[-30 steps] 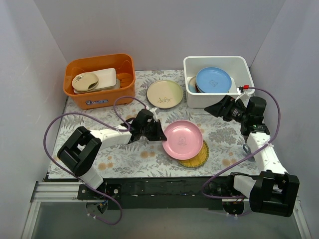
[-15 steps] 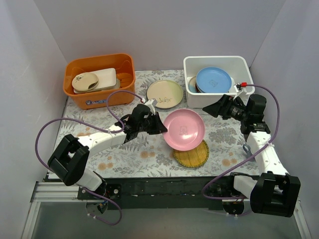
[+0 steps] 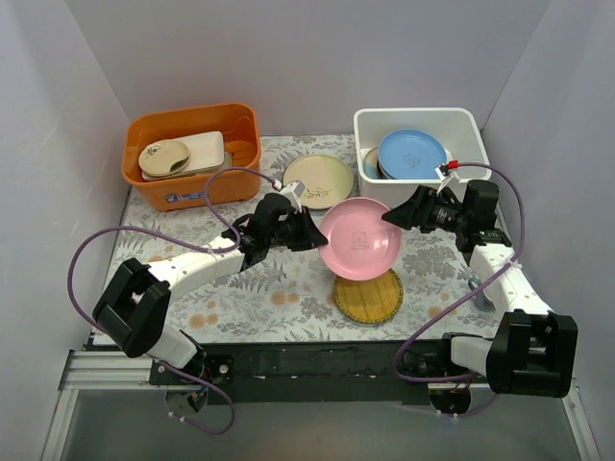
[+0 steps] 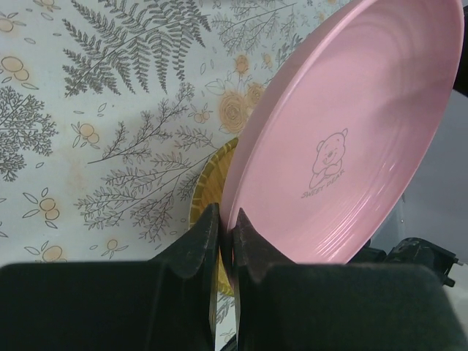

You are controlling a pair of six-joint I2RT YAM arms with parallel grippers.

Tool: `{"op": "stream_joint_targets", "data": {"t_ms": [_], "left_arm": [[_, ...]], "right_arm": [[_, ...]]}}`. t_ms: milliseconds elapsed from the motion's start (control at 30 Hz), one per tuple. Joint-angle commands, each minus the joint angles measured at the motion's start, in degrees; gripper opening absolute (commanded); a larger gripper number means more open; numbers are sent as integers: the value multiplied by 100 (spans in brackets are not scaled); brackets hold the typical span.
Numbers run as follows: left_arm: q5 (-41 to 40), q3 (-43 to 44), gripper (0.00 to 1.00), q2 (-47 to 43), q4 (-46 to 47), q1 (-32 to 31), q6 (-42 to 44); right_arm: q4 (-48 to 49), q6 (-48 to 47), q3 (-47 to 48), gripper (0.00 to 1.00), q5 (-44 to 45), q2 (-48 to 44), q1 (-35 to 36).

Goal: Place the plates into the plastic bin on the countertop
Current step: Pick up the plate at the center of the board, then place the plate in the plastic bin.

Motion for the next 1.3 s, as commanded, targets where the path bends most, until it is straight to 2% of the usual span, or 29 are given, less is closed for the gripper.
{"op": "stream_joint_targets", "data": {"t_ms": [0, 400, 533, 600, 633, 667, 933, 1033, 1100, 1267], "left_arm": [[25, 263, 0, -141, 216, 10, -80], [183, 360, 0, 35, 287, 10, -133], [175, 351, 0, 0, 287, 10, -142], [166, 334, 0, -18, 296, 10, -151], [157, 334, 0, -35, 278, 10, -151], [157, 316, 0, -44, 269, 10, -151], [122, 158, 0, -141, 331, 10, -168], [157, 123, 8, -150, 366, 10, -177], [184, 123, 19, -158, 375, 10, -177], [210, 79, 28, -176, 401, 10, -160]], "right_arm": [[76, -205, 294, 86, -186, 177, 77], [156, -241, 312, 79, -476, 371, 130], [200, -232, 303, 69, -573, 423, 130], [252, -223, 294, 36, -626, 476, 130], [270, -223, 277, 5, -652, 476, 130], [296, -188, 268, 1, -661, 485, 130], [428, -127, 189, 1, -547, 388, 130], [446, -109, 189, 1, -555, 380, 130], [463, -91, 171, 1, -547, 380, 139], [525, -65, 127, 1, -556, 380, 130]]}}
